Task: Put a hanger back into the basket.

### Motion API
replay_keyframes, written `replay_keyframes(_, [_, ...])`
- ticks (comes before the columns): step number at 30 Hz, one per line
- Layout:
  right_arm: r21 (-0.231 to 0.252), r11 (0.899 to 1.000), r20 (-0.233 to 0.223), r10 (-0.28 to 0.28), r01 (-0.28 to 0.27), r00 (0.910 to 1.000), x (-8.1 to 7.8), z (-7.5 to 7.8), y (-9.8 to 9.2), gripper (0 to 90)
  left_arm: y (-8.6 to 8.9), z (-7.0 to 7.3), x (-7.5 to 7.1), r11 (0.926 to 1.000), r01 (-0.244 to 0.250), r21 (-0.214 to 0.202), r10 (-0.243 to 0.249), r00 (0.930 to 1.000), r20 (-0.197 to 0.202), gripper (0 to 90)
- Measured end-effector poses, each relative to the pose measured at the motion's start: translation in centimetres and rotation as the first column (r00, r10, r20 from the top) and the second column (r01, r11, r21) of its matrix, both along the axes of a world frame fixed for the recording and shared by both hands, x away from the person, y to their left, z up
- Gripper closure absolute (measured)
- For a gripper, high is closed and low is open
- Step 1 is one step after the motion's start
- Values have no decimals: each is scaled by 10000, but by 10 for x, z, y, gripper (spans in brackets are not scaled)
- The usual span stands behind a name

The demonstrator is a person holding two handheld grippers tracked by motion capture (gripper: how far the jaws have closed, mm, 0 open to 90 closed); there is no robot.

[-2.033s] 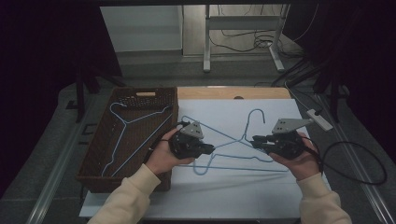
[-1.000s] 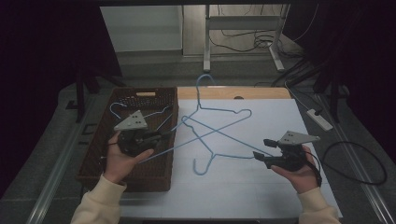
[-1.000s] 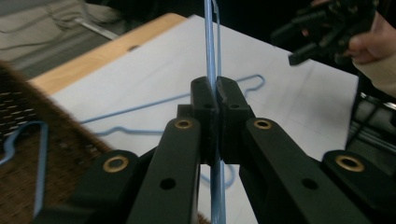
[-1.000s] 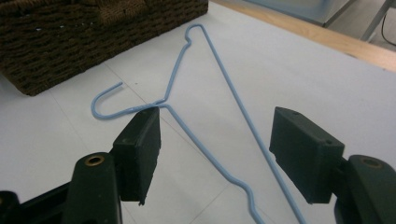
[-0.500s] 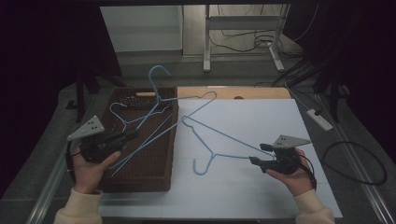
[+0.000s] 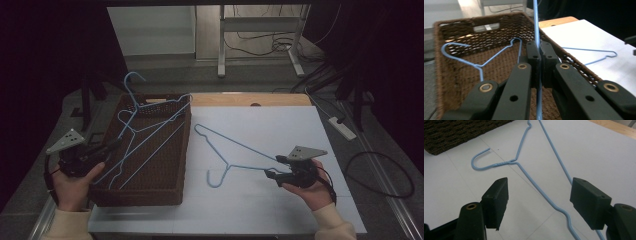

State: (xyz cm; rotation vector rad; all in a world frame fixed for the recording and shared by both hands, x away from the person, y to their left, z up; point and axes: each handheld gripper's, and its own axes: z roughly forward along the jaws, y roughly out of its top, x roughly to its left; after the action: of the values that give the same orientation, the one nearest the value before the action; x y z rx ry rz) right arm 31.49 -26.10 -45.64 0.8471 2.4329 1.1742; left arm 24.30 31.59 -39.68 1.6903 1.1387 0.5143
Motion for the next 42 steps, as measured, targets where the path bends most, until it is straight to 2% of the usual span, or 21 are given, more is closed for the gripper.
replay_keyframes(2, [-3, 10000, -18, 2, -2, 10000, 0, 0, 0, 320, 4, -1, 0, 9999, -99, -66, 99, 9999, -67, 878])
replay_keyframes(7, [-16, 10000, -40, 31, -31, 10000, 0, -1, 1, 319, 8, -5, 6, 9996, -279, 95, 283, 9989, -370, 878])
replay_keyframes(12, [-85, 9999, -42, 55, -55, 10000, 1, -1, 2, 319, 7, -11, 18, 9987, -413, 297, 438, 9953, -861, 878])
replay_keyframes(13, [-78, 9999, -50, 63, -64, 10000, 1, -1, 2, 319, 7, -11, 18, 9987, -413, 297, 438, 9953, -861, 878])
replay_keyframes(15, [-87, 9999, -60, 68, -68, 10000, 1, -2, 2, 319, 5, -15, 25, 9983, -418, 406, 462, 9925, -1133, 878])
replay_keyframes(23, [-122, 9999, -140, 78, -80, 9999, 1, -2, 3, 316, -1, -25, 41, 9977, -218, 635, 327, 9838, -1761, 878])
replay_keyframes(36, [-108, 9999, -157, 107, -109, 9998, 1, -3, 3, 314, -10, -36, 56, 9977, 60, 672, 95, 9735, -2286, 877])
replay_keyframes(40, [-131, 9998, -181, 139, -142, 9997, 1, -3, 4, 314, -11, -38, 59, 9945, 112, 1041, 170, 9637, -2666, 876])
replay_keyframes(42, [-148, 9998, -187, 162, -165, 9997, 1, -3, 4, 313, -9, -41, 61, 9898, 154, 1418, 290, 9516, -3059, 875])
